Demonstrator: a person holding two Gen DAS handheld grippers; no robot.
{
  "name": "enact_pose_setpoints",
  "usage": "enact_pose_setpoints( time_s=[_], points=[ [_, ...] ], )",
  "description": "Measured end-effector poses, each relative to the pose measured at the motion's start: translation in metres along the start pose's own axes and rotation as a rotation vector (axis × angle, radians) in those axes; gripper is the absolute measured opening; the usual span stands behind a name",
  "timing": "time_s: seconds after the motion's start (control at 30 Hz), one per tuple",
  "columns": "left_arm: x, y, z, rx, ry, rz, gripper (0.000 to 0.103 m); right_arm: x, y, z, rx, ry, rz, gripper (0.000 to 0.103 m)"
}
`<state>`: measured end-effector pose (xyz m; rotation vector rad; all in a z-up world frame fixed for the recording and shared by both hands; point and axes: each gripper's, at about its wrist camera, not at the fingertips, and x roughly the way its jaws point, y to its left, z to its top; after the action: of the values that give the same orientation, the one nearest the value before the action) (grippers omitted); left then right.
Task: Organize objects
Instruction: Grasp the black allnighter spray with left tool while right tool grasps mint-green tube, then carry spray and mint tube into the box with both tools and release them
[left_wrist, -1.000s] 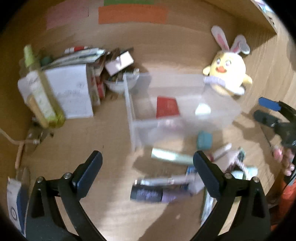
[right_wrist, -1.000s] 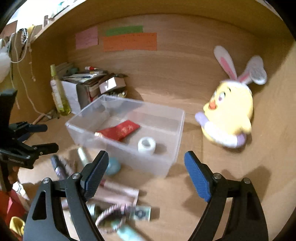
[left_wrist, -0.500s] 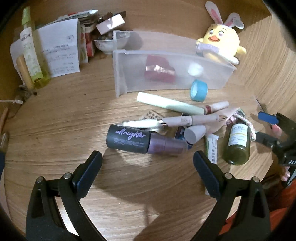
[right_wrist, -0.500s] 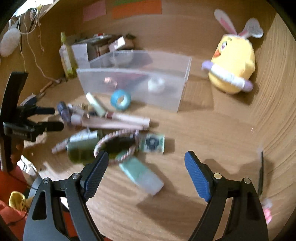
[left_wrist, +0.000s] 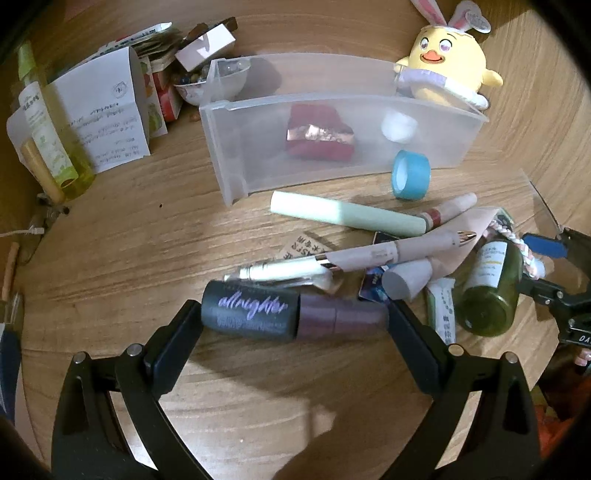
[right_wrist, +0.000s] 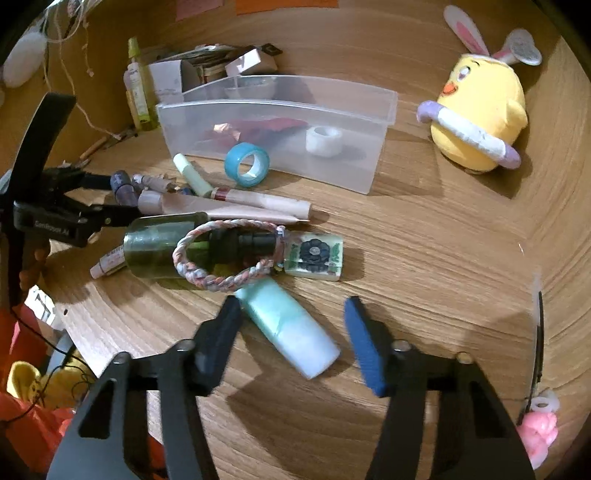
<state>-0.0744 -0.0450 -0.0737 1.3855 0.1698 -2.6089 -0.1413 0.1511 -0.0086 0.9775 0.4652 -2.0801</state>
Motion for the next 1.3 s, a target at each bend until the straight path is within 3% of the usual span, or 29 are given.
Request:
enact_pose_setpoints(
  time_s=[0.07,0.23,0.5,0.7,1.07,1.3],
  points=[
    [-0.003,0.001,-0.001,-0.002,-0.021,0.004,0.100,-0.001,0.002,0.000,-0.006,-0.002,0.012,0.034],
    [-0.011,0.005,-0.006,-0.009,-0.057,0.007,0.091,-0.005,0.001,-0.004,0.009,0.002,0.012,0.023],
    [-0.025,0.020,-0.019,-0.099,-0.101,-0.009,0.091,-0.021,-0.016,-0.016,0.087,-0.007,-0.034,0.023],
    [-0.052,0.027,-0.014,-0.149,-0.189,-0.017,0.091,-0.047,-0.025,-0.011,0.142,-0.090,-0.043,0.023],
    [-0.087,0.026,0.032,-0.167,-0.352,-0.030,0.091,-0.059,-0.027,0.054,0.171,-0.248,-0.031,0.023],
    [-0.088,0.016,0.078,-0.128,-0.391,-0.023,0.091,-0.047,-0.023,0.116,0.148,-0.304,-0.018,0.023]
  ],
)
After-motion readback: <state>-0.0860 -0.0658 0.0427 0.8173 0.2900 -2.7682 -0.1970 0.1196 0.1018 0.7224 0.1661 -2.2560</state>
